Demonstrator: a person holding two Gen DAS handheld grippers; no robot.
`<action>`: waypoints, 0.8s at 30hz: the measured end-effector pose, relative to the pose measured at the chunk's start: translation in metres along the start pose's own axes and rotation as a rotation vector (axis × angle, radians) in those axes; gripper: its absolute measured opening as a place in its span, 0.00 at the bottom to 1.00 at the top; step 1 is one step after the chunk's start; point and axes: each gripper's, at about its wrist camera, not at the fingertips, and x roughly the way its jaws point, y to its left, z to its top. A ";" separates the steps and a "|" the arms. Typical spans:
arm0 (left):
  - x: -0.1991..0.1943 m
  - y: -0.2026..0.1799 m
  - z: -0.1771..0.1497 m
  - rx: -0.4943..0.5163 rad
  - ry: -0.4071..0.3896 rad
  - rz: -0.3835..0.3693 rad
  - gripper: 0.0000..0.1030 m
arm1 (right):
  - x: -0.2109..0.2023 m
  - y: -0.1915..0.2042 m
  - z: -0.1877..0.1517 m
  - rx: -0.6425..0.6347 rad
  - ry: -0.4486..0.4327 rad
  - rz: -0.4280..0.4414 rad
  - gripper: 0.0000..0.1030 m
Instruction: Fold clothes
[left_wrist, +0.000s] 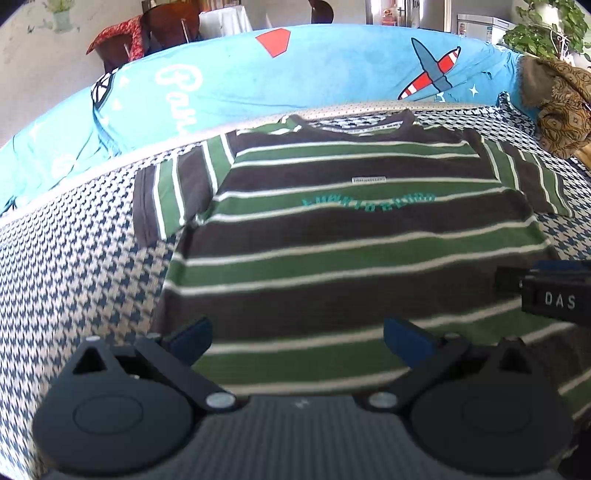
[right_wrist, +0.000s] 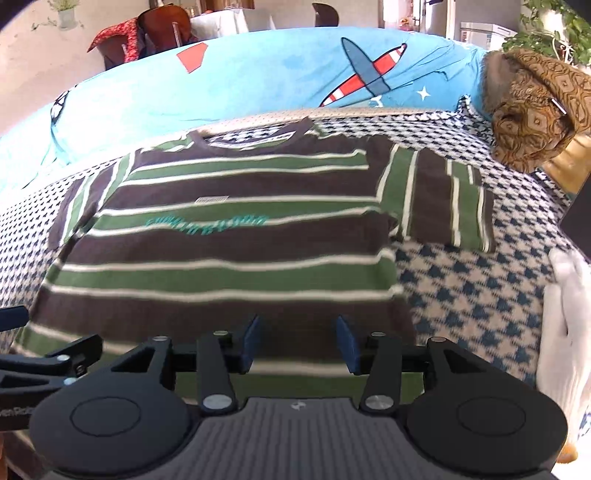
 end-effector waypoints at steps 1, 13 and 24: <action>0.001 0.000 0.003 0.003 -0.003 0.001 1.00 | 0.003 -0.002 0.004 0.001 0.000 -0.004 0.45; 0.020 0.008 0.045 0.010 -0.026 0.000 1.00 | 0.028 -0.022 0.038 0.033 0.012 -0.050 0.45; 0.045 0.017 0.072 -0.026 -0.033 -0.002 1.00 | 0.044 -0.037 0.060 0.006 -0.025 -0.132 0.45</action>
